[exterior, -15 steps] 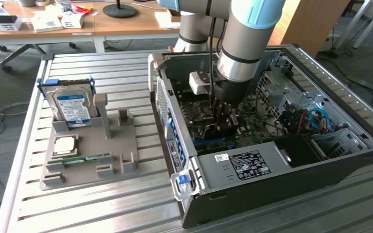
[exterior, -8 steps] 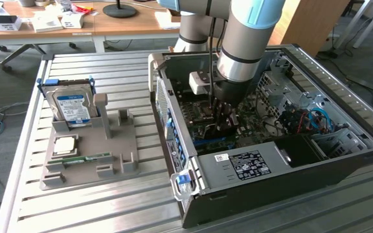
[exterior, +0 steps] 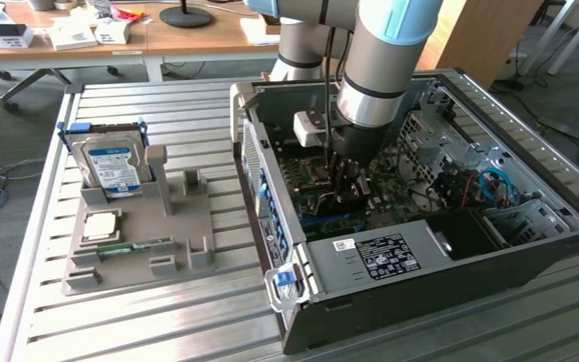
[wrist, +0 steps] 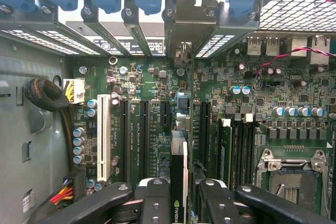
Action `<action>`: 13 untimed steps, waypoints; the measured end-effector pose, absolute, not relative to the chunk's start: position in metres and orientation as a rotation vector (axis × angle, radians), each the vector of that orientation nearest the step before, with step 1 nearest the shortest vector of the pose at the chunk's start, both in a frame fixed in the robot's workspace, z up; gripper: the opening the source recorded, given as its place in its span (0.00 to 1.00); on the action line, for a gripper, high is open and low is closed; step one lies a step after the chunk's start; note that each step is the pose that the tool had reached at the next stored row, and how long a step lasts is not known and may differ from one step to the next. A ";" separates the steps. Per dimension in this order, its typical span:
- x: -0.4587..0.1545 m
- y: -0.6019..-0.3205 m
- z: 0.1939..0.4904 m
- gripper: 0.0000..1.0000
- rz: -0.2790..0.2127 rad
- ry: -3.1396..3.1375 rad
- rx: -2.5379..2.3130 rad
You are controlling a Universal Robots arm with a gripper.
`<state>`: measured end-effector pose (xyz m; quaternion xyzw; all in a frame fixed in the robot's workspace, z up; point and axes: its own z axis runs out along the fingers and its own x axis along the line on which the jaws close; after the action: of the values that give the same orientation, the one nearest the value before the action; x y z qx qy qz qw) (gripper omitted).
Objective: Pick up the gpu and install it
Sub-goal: 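Insert the gpu into the slot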
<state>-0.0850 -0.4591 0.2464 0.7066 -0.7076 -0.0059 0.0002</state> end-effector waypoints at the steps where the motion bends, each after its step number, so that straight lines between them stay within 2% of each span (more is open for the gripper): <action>1: -0.085 -0.459 0.246 0.26 -0.019 -2.223 2.219; 13: -0.085 -0.459 0.246 0.26 -0.018 -2.223 2.219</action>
<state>-0.0851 -0.4591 0.2457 0.7066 -0.7076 -0.0059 0.0002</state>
